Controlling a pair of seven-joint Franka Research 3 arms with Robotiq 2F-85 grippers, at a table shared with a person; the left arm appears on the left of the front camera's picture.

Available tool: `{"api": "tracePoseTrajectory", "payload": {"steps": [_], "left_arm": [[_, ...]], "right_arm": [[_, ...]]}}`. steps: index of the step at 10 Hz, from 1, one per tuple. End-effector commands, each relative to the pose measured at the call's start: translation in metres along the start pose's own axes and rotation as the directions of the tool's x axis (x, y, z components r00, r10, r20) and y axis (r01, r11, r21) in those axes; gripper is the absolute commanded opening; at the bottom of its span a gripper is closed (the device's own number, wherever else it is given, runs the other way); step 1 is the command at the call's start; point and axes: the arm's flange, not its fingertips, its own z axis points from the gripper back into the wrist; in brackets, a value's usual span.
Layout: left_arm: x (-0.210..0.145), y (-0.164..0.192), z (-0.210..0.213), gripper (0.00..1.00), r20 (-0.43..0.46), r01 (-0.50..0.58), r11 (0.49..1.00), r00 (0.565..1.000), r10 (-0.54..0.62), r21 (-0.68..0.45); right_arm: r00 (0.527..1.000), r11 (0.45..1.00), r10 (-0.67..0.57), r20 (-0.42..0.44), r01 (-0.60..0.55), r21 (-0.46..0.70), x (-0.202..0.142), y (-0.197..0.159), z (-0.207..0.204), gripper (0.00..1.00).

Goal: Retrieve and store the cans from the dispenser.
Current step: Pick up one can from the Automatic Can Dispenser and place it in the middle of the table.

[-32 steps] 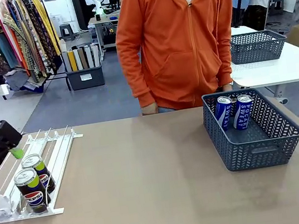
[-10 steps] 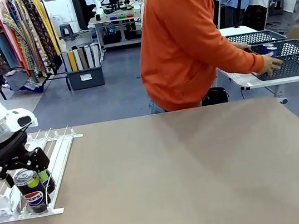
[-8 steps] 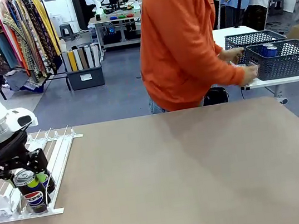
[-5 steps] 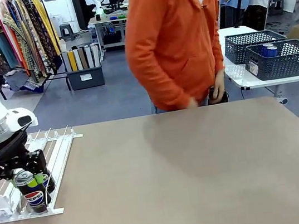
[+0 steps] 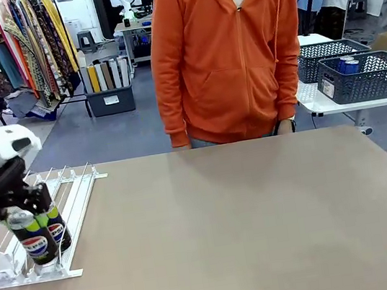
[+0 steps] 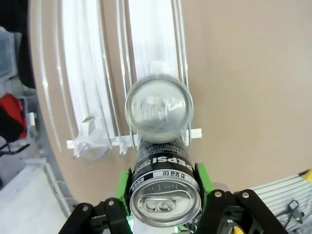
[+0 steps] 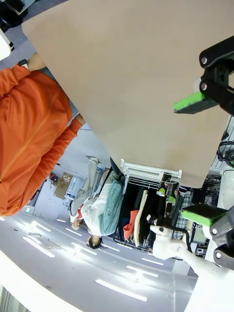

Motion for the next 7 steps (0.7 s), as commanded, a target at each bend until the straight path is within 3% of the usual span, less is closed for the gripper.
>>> {"api": "tracePoseTrajectory", "payload": {"steps": [1,4,7], "left_arm": [[-0.021,0.003,0.065,0.0,0.125,0.007,0.999,0.992,-0.003,-0.038],[-0.062,0.015,0.132,0.0,0.27,0.037,0.988,0.963,0.004,-0.147],[-0.084,0.037,0.159,0.0,0.387,0.046,0.972,0.921,0.049,-0.232]], "right_arm": [[0.999,0.999,0.025,0.019,-0.025,0.019,0.003,0.001,-0.001,1.0],[0.999,0.999,0.025,0.019,-0.025,0.019,0.003,0.001,-0.001,1.0],[0.999,0.999,0.025,0.019,-0.025,0.019,0.003,0.001,-0.001,1.0]]}}
